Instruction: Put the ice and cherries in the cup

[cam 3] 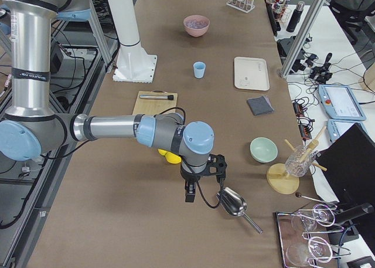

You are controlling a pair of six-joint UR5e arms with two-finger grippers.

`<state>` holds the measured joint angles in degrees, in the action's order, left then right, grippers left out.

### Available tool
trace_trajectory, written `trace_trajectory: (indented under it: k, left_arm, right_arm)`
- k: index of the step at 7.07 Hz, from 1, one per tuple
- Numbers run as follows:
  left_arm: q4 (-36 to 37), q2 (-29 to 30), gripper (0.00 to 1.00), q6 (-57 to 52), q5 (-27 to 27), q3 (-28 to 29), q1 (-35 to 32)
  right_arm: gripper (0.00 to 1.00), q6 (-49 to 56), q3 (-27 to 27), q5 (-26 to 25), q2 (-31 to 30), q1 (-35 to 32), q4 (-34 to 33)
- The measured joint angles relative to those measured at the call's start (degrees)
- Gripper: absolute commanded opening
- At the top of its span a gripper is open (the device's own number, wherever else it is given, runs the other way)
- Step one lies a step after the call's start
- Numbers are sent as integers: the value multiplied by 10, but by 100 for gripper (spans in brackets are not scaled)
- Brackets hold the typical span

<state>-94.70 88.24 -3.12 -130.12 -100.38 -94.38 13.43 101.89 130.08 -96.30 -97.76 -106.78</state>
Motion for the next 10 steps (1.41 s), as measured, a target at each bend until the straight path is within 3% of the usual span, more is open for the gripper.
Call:
trace_trajectory:
  k: [7, 10]
  left_arm:
    - [-5, 0, 98, 72, -14, 6, 23]
    - [-5, 0, 98, 73, -15, 6, 25]
  right_arm:
    - [100, -36, -3, 27, 0, -1, 1]
    - [100, -87, 4, 45, 11, 34, 30]
